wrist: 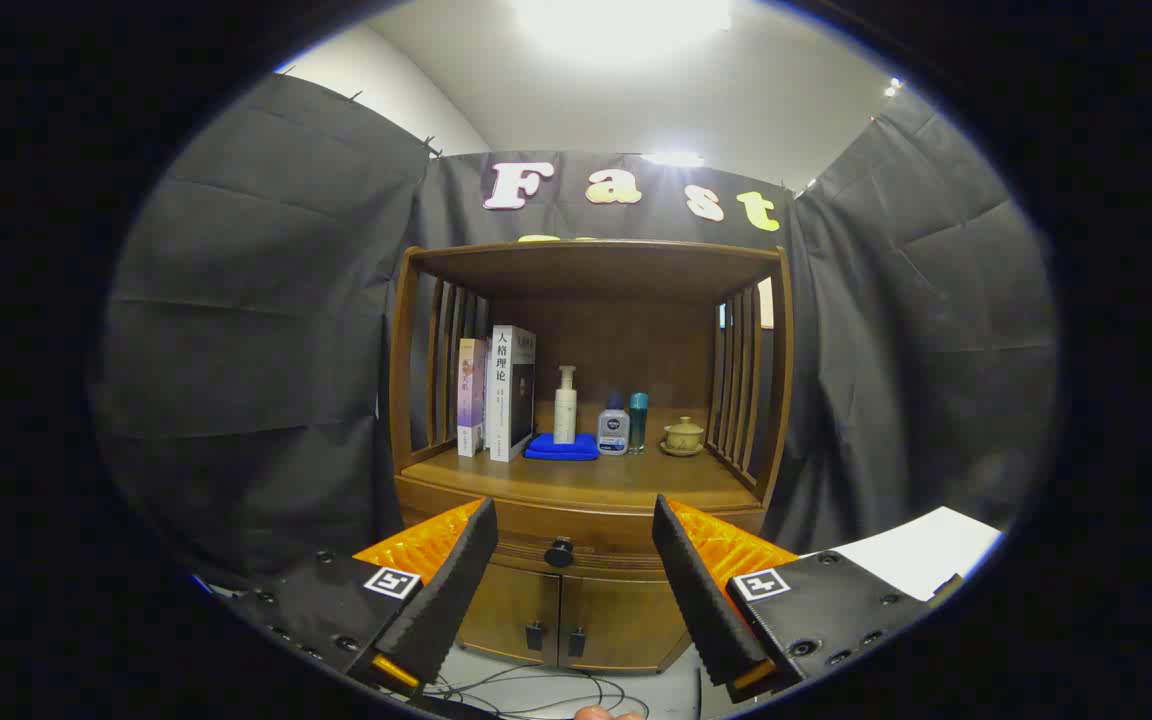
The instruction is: Pull open the drawer, take out the items inside it, and place them on the countertop above the cabinet.
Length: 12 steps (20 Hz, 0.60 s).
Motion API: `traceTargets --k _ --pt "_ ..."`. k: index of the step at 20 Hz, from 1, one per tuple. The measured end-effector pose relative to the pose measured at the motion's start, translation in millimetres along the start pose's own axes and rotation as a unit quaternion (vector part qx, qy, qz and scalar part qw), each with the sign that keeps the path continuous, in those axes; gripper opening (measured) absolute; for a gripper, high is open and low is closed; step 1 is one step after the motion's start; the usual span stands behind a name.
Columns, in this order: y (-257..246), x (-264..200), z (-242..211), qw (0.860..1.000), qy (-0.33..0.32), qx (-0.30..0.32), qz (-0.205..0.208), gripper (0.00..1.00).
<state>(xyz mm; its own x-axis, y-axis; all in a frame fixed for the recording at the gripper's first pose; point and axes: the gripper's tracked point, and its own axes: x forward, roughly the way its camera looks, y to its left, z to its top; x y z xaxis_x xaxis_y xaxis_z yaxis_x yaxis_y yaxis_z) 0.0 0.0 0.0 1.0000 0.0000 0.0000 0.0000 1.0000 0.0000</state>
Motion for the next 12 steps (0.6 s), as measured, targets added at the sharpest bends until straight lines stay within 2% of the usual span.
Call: traceTargets --k 6,12 --pt "-12 0 1 1.0 -0.007 -0.003 -0.019 0.97" --pt "-7 5 -8 1.0 0.0 0.003 -0.012 0.97"
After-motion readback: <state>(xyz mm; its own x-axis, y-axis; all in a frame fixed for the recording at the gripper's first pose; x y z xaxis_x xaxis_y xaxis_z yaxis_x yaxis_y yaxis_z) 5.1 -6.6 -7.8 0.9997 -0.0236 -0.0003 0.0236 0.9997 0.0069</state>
